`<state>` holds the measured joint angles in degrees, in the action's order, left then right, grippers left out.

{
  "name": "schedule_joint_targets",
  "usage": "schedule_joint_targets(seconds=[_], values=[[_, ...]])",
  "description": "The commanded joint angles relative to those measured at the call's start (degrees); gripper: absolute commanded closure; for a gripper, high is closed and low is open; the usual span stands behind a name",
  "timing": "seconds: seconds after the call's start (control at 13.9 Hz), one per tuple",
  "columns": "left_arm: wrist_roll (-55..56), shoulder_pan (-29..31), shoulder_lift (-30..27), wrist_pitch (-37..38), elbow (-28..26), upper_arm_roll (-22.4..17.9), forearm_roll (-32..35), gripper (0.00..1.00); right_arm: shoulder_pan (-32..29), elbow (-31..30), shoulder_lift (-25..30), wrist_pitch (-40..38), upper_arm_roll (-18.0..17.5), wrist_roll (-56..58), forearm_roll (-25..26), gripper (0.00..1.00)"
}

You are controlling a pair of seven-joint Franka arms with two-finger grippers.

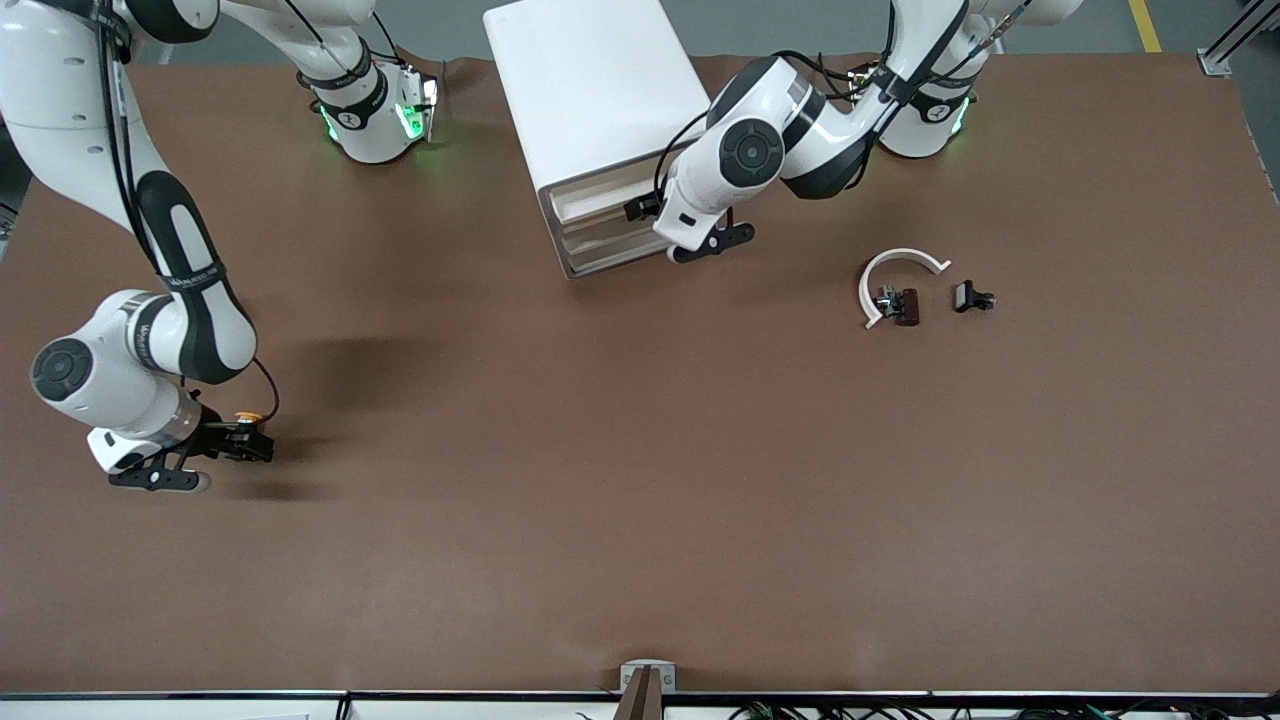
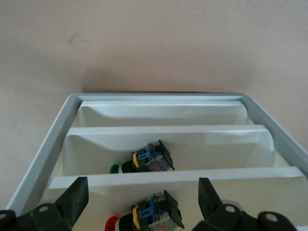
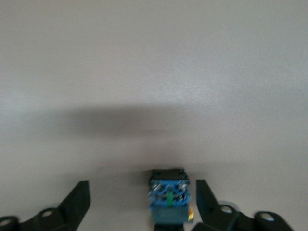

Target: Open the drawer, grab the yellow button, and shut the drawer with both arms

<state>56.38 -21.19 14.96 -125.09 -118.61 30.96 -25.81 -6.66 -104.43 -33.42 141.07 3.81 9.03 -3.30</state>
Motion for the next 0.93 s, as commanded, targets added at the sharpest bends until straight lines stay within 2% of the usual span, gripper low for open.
schedule_joint_targets(seconds=[0.0,0.29,0.5,0.86], values=[[0.6,-3.1,0.6,-4.2,-1.2,0.8,-1.8,0.0,0.7,4.0,4.6,-11.0,-0.5,0.5,-0.1,0.0],[1.5,-5.4,2.0,-6.2,-1.2,0.8,-1.8,0.0,1.9,11.1,9.5,-28.1,-0.4,0.2,0.0,0.0],[1.5,-4.8,2.4,-6.5,-0.7,0.5,-1.7,0.0,1.8,15.0,12.8,-39.3,-0.3,-0.8,0.3,0.0],[1.4,3.7,1.7,-5.4,4.1,0.3,-0.4,0.0,1.8,16.5,17.3,-45.8,-0.3,-1.7,0.5,0.0]])
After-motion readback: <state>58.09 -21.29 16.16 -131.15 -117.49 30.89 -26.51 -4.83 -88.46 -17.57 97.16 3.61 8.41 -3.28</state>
